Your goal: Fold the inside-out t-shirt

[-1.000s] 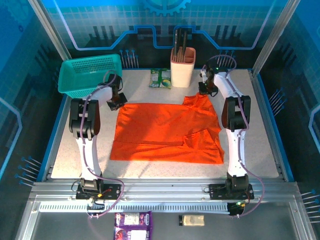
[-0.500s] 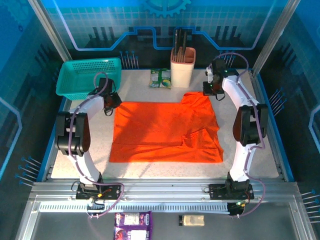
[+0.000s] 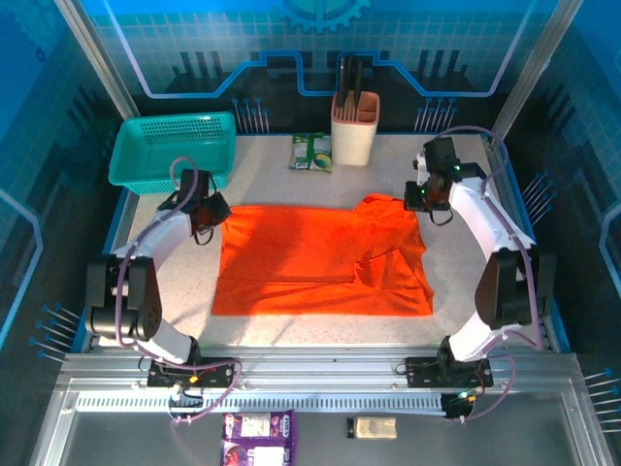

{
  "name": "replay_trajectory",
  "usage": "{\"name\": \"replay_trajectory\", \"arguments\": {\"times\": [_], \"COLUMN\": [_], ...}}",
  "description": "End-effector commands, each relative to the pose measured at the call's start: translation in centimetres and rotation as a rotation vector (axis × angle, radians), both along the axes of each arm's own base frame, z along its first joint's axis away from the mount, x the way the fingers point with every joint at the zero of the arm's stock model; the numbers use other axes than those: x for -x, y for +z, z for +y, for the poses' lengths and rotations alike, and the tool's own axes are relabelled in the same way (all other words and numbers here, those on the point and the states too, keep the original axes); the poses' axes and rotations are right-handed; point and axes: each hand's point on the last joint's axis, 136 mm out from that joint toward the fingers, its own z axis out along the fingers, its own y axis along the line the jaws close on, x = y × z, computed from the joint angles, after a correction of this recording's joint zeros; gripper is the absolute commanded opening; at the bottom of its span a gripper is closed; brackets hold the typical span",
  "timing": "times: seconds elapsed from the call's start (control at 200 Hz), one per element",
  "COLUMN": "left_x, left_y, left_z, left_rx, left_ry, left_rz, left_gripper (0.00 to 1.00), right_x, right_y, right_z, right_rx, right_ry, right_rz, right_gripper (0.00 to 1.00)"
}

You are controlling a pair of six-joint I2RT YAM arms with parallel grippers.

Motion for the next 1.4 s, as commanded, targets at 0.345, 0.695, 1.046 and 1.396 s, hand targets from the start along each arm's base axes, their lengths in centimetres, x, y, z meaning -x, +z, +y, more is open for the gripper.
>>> {"name": "replay_trajectory", "arguments": {"times": [0.345, 0.695, 1.046, 1.396], "left_x": [7.7, 12.6, 14.3, 13.1], "left_y": [-1.5, -3.4, -2.3, 0.4], "left_z": [0.1, -0.6, -0.6, -3.9], "left_rx": [0.072, 0.146, 0.18, 0.2], "left_ry": [0.065, 0.101, 0.147, -0.035], "left_rz": [0.017, 0.06, 0.039, 0.099], "left_gripper": [0.02, 0.05, 0.38, 0.32], "right_x": [10.6, 15.7, 18.2, 14.8], "right_y": [-2.5, -4.6, -5.1, -2.4], "right_z": [-0.7, -0.8, -1.1, 6.9], "right_rx": [-0.107, -0.177, -0.175, -0.24], "right_ry": [-0.196, -0.309, -0.378, -0.055], "right_rz": [0.065, 0.103, 0.126, 0.109], "right_gripper": [0.0, 0.0, 0.33, 0.36]}}
